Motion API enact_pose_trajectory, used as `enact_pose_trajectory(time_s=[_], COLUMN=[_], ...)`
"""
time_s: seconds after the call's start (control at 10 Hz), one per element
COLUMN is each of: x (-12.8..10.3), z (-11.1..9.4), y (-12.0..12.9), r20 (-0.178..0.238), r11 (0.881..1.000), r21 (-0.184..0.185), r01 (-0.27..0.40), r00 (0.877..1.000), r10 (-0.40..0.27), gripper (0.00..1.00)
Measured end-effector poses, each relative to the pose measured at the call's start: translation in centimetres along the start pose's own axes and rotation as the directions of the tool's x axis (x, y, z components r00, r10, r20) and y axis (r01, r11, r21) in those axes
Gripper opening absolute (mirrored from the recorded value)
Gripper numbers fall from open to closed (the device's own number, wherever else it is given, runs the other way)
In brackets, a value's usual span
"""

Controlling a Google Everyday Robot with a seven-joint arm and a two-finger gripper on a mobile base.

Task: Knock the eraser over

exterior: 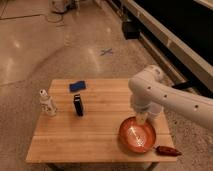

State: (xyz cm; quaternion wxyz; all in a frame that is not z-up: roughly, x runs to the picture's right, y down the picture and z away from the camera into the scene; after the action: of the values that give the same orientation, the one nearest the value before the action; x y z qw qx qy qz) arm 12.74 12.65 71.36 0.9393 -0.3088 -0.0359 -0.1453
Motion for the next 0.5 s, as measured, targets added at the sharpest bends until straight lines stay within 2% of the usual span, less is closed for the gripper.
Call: enact_pose_trajectory(time_s=[0.2,0.5], x=[-3.9,-8.1], z=[0.1,0.6], y=[-1.6,-5.1], r20=[0.021,0.063], r11=[0.998,0.993], r21=[0.007,0.039], r01=[0.068,0.11], r00=[0.997,0.992], r10=[-0.068,-0.112], gripper=[0.65,0.65])
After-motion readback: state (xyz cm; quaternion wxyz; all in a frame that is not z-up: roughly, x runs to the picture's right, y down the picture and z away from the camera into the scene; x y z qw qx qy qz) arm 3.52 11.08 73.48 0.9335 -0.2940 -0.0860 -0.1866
